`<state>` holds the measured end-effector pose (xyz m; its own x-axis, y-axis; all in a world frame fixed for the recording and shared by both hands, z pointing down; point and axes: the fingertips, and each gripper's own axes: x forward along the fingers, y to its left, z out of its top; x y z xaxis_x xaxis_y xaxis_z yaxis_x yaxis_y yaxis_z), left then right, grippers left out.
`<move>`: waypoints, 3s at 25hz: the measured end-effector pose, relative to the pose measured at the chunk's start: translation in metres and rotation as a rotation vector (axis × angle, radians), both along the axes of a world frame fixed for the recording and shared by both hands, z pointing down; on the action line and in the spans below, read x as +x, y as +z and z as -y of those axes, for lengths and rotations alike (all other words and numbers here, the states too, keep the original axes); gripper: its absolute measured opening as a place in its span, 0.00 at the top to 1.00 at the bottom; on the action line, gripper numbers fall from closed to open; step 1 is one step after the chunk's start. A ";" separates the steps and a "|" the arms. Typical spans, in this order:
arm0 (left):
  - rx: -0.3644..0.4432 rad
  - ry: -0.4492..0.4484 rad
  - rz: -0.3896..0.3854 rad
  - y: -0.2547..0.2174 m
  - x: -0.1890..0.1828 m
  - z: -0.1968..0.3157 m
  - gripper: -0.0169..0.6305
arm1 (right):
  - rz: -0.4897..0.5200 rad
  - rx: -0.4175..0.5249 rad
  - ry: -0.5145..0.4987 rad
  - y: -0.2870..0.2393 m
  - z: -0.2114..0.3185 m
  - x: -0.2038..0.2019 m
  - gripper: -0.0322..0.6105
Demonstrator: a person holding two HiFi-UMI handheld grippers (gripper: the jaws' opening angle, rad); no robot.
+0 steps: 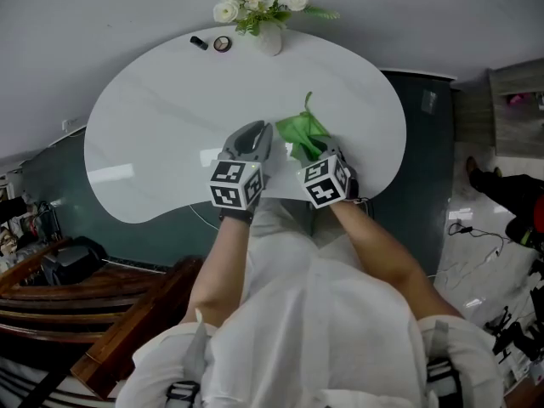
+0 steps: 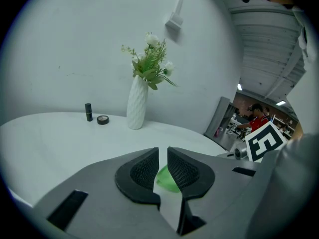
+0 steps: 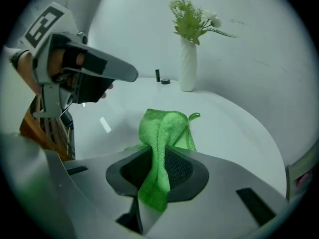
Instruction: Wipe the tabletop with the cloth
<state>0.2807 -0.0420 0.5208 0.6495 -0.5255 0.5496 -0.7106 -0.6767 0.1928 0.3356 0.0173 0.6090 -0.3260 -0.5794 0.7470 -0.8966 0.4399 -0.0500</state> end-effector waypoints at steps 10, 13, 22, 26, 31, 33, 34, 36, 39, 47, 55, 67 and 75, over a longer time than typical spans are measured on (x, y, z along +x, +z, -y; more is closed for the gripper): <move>0.004 0.033 -0.017 0.000 0.014 -0.013 0.88 | -0.031 -0.004 0.062 0.009 -0.060 0.086 0.84; 0.005 0.049 -0.021 0.001 0.022 -0.017 0.88 | -0.057 -0.006 0.182 0.011 -0.068 0.133 0.84; 0.023 0.072 -0.042 -0.007 0.038 -0.021 0.88 | -0.158 -0.050 0.419 0.013 -0.098 0.234 0.84; 0.038 0.065 -0.051 -0.015 0.037 -0.019 0.88 | -0.179 -0.045 0.503 0.003 -0.108 0.266 0.84; 0.074 0.033 -0.058 -0.033 0.025 -0.009 0.88 | -0.121 0.070 0.593 -0.040 -0.101 0.287 0.84; 0.094 0.015 -0.062 -0.043 0.019 -0.003 0.88 | -0.083 0.136 0.605 -0.063 -0.093 0.286 0.84; 0.106 0.006 -0.066 -0.049 0.017 0.001 0.88 | -0.060 0.172 0.607 -0.074 -0.089 0.285 0.84; 0.134 -0.011 -0.077 -0.063 0.012 0.009 0.88 | -0.015 0.246 0.602 -0.099 -0.079 0.281 0.84; 0.184 -0.028 -0.099 -0.088 0.008 0.020 0.88 | 0.034 0.351 0.585 -0.136 -0.066 0.274 0.84; 0.337 -0.081 -0.162 -0.155 -0.008 0.039 0.88 | 0.106 0.603 0.538 -0.223 -0.051 0.266 0.84; 0.476 -0.093 -0.180 -0.207 -0.024 0.047 0.88 | 0.088 0.694 0.525 -0.265 -0.046 0.270 0.84; 0.509 -0.054 -0.172 -0.216 -0.025 0.047 0.93 | 0.078 0.716 0.513 -0.274 -0.033 0.271 0.84; 0.504 -0.056 -0.170 -0.217 -0.031 0.050 0.95 | 0.086 0.713 0.501 -0.275 -0.026 0.264 0.84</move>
